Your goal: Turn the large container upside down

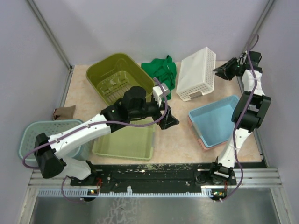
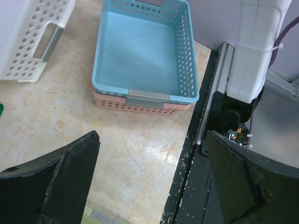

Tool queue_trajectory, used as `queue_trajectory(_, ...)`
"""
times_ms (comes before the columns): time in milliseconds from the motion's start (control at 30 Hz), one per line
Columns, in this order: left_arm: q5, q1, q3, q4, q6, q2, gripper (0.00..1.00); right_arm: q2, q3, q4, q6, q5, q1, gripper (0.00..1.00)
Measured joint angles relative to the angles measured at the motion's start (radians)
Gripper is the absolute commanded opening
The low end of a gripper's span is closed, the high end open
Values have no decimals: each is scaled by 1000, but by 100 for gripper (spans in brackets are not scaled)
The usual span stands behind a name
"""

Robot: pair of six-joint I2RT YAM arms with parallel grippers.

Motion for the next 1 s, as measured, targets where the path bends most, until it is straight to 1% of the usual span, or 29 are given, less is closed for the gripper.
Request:
queue_trajectory(100,3,0,0,0,-2,1,100,-1,0,-69,-34,127,0,47)
queue_trajectory(233,3,0,0,0,-4,1,100,-24,-9,-131,-63,297,3,58)
queue_trajectory(300,3,0,0,0,-4,0,100,-60,-21,-152,-72,373,3,60)
queue_trajectory(433,-5,0,0,0,-5,0,100,-155,-27,-173,-100,516,15,60)
queue_trajectory(467,-10,0,0,0,-7,0,100,-197,-27,-175,-117,578,28,60)
queue_trajectory(533,-31,0,0,0,-15,-2,100,-228,-26,-174,-137,621,51,60)
queue_trajectory(600,-60,0,0,0,-22,-6,100,-260,-24,-174,-168,672,108,60)
queue_trajectory(667,-93,0,0,-3,-31,-13,100,-272,-21,-171,-200,707,193,60)
queue_trajectory(733,-127,0,0,-10,-41,-24,100,-266,-18,-167,-230,720,306,60)
queue_trajectory(867,-204,0,-16,-24,-68,-74,100,-193,27,-179,-266,711,502,60)
queue_trajectory(933,-232,0,-35,-29,-81,-109,100,-133,64,-191,-275,700,574,60)
queue_trajectory(1000,-249,1,-53,-31,-91,-141,100,-79,91,-207,-275,694,608,60)
